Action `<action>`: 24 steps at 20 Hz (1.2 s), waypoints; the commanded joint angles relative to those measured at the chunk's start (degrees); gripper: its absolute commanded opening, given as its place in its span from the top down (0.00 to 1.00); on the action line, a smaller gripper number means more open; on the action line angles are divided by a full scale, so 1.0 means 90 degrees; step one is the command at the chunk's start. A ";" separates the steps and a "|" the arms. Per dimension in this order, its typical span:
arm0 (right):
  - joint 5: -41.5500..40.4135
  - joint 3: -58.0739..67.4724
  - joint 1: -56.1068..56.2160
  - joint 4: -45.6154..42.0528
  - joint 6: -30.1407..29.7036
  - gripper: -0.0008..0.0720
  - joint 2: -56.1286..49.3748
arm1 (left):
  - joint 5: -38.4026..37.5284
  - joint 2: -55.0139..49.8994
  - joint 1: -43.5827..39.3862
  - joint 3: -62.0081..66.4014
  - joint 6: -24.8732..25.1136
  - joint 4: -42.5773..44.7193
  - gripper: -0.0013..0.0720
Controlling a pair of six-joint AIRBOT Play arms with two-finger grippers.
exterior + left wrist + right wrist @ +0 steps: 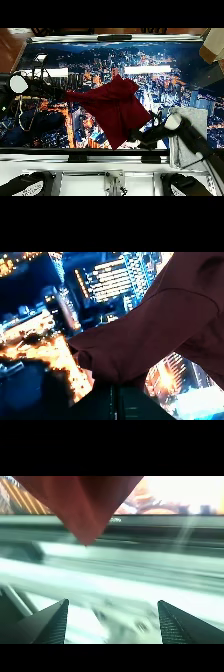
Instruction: Fold the shirts.
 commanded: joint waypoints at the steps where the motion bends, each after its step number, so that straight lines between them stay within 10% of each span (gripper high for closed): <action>1: -0.2115 -0.1039 0.1239 0.0797 0.1156 0.08 0.0097 | -0.0017 0.0005 0.0019 0.0002 0.0155 -0.0007 0.94; 13: -0.5134 -0.0308 0.2489 0.1945 0.1292 0.08 -0.1746 | 0.0051 0.0005 0.0019 0.0002 0.0153 -0.0007 0.94; 16: -0.5129 0.0022 0.2448 0.1887 0.1224 0.88 -0.1945 | 0.0049 0.0005 0.0019 0.0002 0.0163 -0.0005 0.94; 24: -0.0452 0.2368 0.0891 -0.3155 0.0457 0.89 0.0950 | -0.0134 0.0675 0.0855 0.1494 -0.0044 0.0015 0.94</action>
